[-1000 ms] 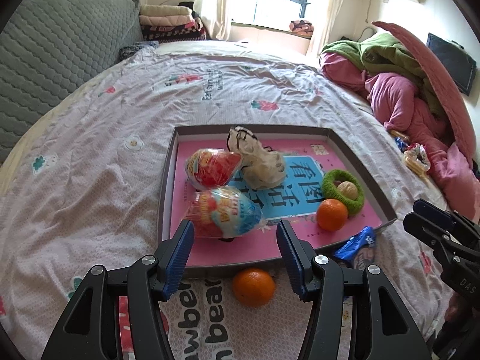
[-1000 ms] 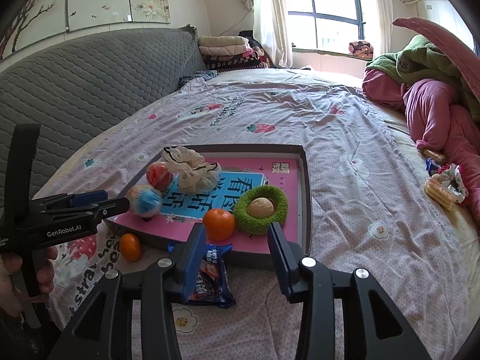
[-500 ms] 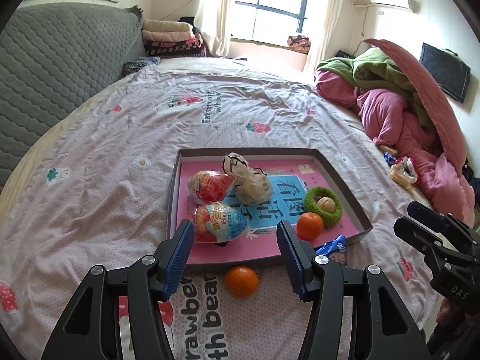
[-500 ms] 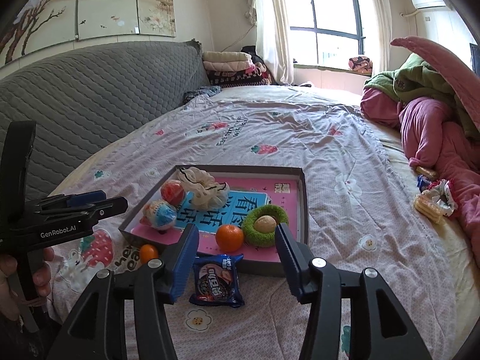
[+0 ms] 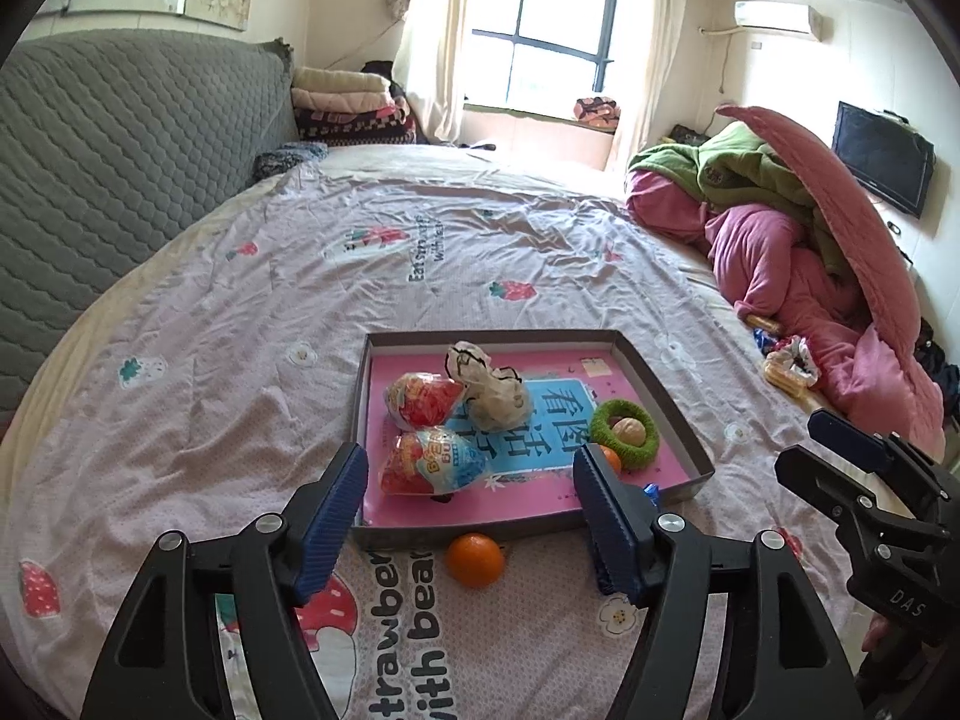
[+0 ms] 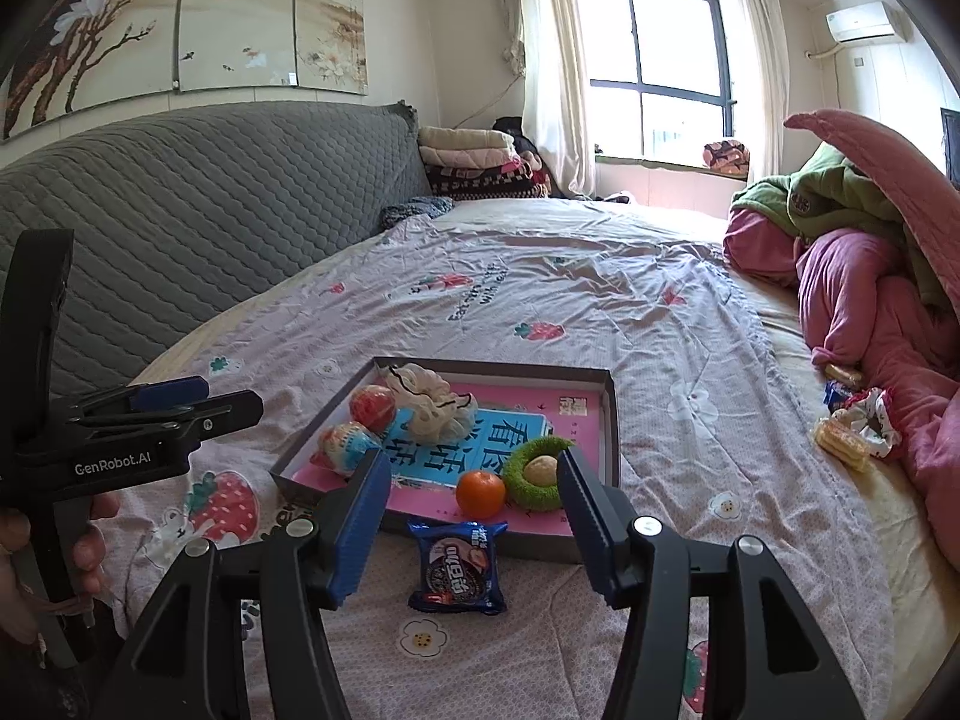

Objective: Organize objects
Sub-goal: 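Withdraw both open tools back from the tray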

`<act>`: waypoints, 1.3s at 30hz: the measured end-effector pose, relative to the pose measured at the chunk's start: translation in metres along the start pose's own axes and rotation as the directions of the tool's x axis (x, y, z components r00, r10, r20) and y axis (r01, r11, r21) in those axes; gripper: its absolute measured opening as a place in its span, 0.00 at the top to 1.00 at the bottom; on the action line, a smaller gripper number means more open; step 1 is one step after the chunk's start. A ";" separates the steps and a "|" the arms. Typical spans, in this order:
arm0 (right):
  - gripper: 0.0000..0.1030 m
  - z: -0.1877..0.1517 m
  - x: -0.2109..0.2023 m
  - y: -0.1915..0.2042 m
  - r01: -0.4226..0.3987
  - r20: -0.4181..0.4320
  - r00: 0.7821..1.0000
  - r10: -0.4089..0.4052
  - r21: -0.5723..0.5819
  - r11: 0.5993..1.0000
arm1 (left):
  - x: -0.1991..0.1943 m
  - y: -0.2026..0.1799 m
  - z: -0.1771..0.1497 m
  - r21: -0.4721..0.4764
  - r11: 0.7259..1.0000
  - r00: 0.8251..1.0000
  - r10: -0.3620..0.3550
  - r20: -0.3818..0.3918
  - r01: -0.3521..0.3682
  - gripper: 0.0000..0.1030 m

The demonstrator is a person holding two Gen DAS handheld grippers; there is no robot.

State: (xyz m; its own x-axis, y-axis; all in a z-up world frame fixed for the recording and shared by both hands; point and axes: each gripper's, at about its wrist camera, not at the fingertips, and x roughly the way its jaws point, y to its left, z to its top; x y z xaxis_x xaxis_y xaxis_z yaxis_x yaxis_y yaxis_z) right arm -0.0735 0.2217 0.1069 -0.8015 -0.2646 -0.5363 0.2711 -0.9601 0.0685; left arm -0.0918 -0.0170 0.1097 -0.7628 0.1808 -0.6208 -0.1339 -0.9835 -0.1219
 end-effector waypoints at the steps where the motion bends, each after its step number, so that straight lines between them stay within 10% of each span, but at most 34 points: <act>1: 0.44 0.001 -0.002 0.002 0.001 0.003 1.000 -0.001 -0.004 1.000 | -0.004 0.000 0.001 0.000 1.000 1.000 0.000 0.004 0.000 0.29; 39: 0.38 -0.035 -0.027 0.029 -0.038 -0.020 0.999 0.038 -0.024 0.999 | -0.035 -0.001 -0.055 0.000 1.000 0.999 0.028 -0.029 -0.028 0.28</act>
State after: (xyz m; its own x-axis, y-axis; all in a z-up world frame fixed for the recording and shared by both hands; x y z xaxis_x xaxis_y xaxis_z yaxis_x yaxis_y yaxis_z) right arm -0.0251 0.2038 0.0938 -0.7801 -0.2986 -0.5498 0.3140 -0.9469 0.0687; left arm -0.0301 -0.0218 0.0887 -0.7474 0.1532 -0.6465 -0.1123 -0.9882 -0.1044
